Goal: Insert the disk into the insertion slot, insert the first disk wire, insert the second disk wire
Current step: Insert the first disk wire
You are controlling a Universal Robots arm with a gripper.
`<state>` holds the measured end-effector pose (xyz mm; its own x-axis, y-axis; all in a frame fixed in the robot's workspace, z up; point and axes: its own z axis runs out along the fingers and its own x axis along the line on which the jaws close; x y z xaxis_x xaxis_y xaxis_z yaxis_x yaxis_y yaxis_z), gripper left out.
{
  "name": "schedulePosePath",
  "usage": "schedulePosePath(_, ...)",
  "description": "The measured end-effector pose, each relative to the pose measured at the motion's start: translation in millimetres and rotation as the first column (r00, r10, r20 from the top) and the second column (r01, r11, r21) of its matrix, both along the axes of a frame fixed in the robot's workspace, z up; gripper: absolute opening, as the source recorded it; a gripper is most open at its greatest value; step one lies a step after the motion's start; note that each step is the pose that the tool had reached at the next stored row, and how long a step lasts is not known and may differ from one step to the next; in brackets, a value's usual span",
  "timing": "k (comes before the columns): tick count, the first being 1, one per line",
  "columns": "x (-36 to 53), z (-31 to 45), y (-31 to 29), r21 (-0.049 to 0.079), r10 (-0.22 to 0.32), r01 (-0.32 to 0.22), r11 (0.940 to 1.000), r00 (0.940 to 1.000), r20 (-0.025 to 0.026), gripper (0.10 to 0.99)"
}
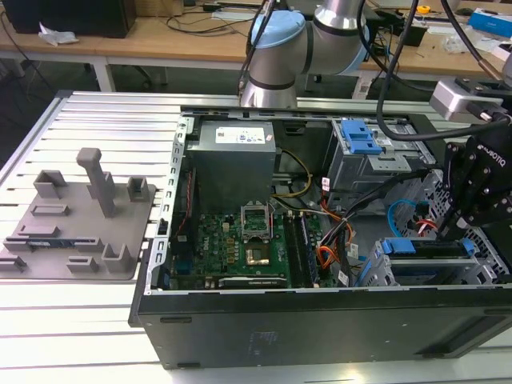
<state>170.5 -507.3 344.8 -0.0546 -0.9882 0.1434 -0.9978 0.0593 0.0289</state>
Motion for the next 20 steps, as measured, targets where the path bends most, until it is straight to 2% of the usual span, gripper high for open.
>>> schedulePosePath(11,0.0,-2.6,-1.6,0.0,0.0,0.0,1.0,1.0,-0.0001,0.165)
schedulePosePath(20,0.0,-11.9,-2.9,-0.002,0.0,0.0,1.0,1.0,0.0001,0.165)
